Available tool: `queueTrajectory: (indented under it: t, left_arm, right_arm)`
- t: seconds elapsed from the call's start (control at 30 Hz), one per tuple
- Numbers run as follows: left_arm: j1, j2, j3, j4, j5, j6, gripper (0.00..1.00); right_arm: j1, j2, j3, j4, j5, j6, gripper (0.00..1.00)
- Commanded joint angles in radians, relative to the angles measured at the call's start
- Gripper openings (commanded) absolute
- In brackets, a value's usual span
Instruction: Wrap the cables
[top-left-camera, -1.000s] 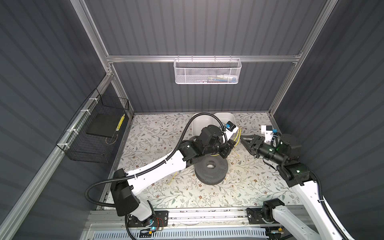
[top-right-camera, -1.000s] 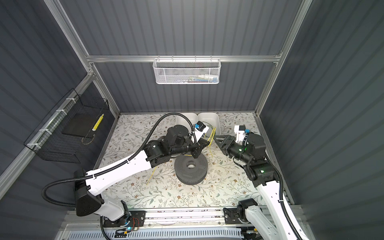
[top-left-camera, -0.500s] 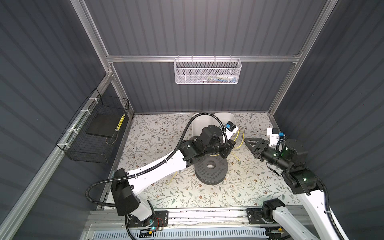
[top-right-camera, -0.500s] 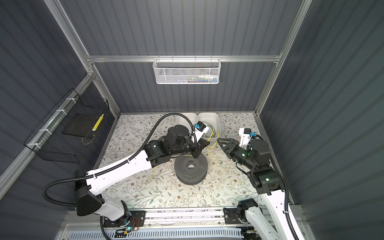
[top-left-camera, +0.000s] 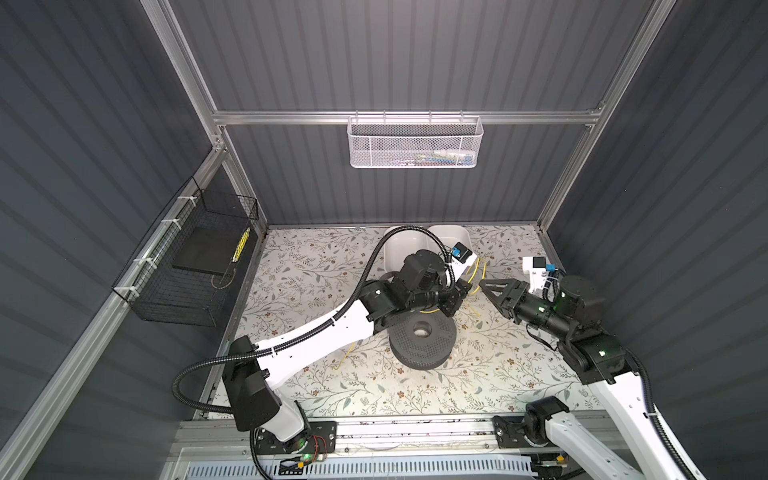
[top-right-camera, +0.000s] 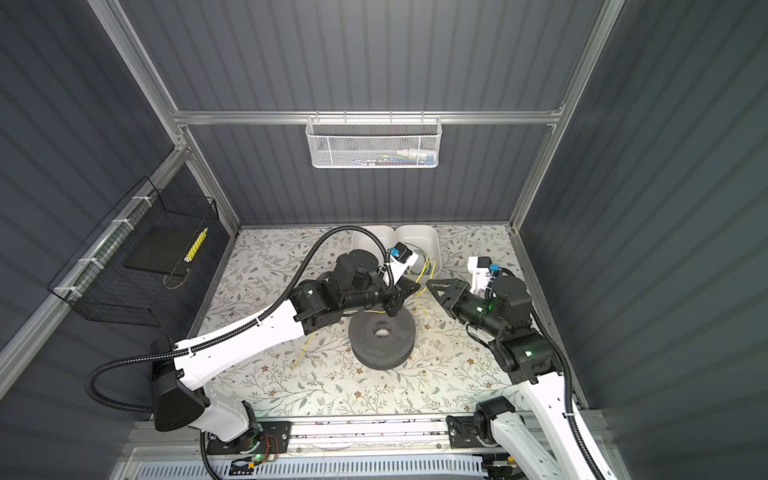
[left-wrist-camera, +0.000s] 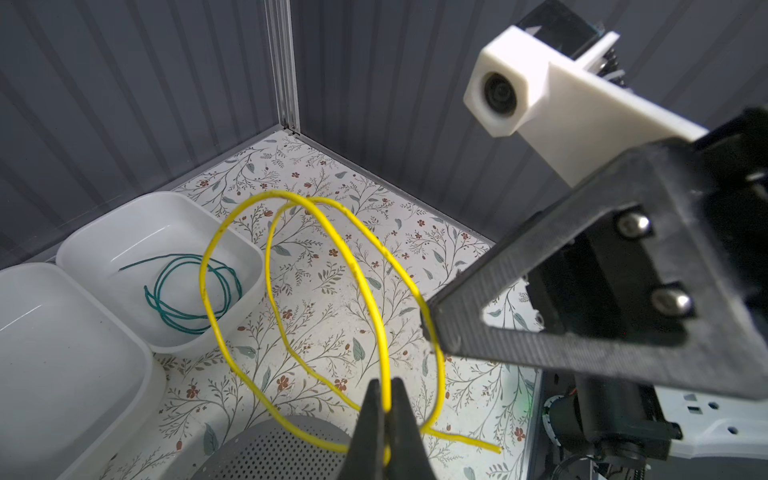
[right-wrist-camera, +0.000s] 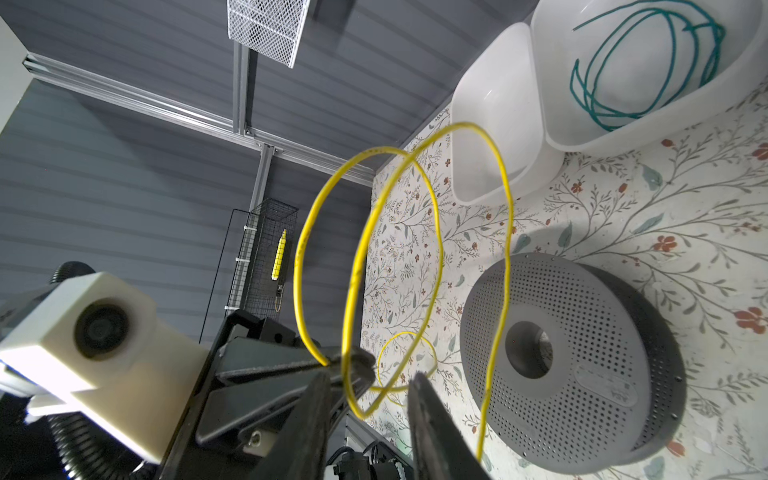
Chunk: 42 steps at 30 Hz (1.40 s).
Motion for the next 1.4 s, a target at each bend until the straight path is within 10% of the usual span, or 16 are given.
queueTrajectory:
  t: [0.0,0.4,1.37]
  left_arm:
    - [0.009,0.008,0.031,0.016,0.022,-0.016,0.0]
    - [0.008,-0.014,0.025,0.002,0.019,-0.012,0.0]
    - [0.012,-0.316,-0.312,-0.295,-0.097,0.118,0.0]
  right_arm:
    - [0.012,0.012,-0.017,0.045,0.01,-0.01,0.28]
    - [0.014,0.024,0.005,0.026,0.073,-0.033,0.0]
    - [-0.508,0.205,0.281,0.129,-0.13,0.043,0.0]
